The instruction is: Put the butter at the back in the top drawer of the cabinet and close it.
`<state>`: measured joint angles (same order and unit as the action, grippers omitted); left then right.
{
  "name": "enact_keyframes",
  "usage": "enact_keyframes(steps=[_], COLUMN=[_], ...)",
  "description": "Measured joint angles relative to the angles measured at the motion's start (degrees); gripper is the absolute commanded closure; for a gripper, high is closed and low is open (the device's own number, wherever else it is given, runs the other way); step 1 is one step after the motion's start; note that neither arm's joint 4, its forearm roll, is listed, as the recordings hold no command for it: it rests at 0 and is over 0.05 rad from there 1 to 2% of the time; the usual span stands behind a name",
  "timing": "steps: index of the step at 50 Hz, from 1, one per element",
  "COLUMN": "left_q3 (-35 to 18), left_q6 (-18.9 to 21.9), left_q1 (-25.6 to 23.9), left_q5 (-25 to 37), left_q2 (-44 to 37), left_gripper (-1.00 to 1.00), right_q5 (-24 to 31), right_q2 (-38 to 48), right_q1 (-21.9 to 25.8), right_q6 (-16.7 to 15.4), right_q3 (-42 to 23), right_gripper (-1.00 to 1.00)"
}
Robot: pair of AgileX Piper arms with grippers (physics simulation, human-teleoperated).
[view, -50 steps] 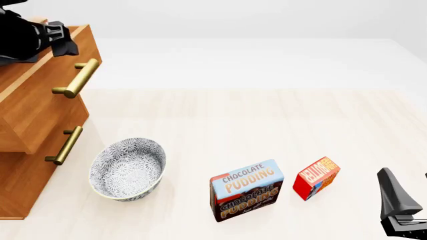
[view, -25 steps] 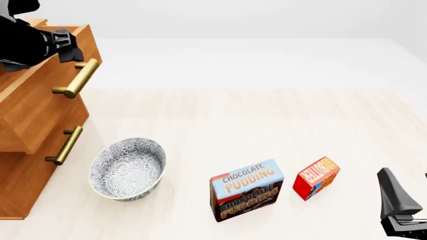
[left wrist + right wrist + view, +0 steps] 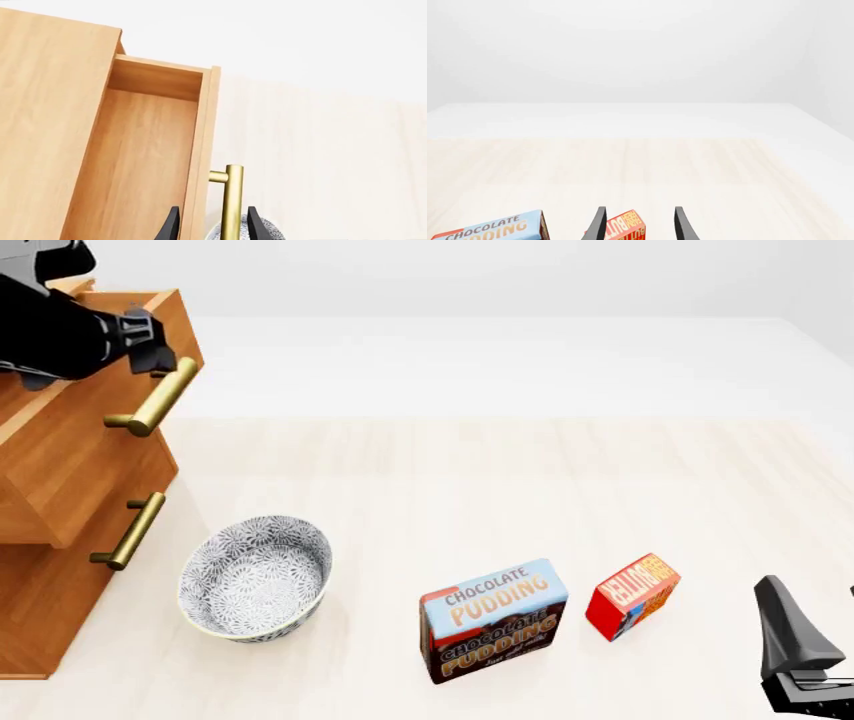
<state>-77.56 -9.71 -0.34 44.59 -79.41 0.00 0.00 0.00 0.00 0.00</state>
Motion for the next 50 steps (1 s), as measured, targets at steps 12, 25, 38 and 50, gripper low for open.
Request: enact_keyframes(steps=[12,25,38,50], left_q3=[0.3,0.52,0.97,1.23], left_q6=[0.5,0.56,0.5,-0.3], left_q1=[-0.41,-1.24,-2.72,-4.02], left_q5=[-0.23,-0.41,-0.92,-1.38], left_q2=[-0.13,-0.25,-0.87,-1.01], left_gripper=[-1.0,-1.0,-1.0,-1.0], right_q5=[0.0,0.0,0.0,0.0], right_q2=[0.0,0.0,0.0,0.0], right_q1=[0.0,0.0,0.0,0.0], right_q6=[0.0,0.0,0.0,0.0], right_q3=[0.0,0.0,0.0,0.0], right_gripper=[-1.0,-1.0,-1.0,-1.0])
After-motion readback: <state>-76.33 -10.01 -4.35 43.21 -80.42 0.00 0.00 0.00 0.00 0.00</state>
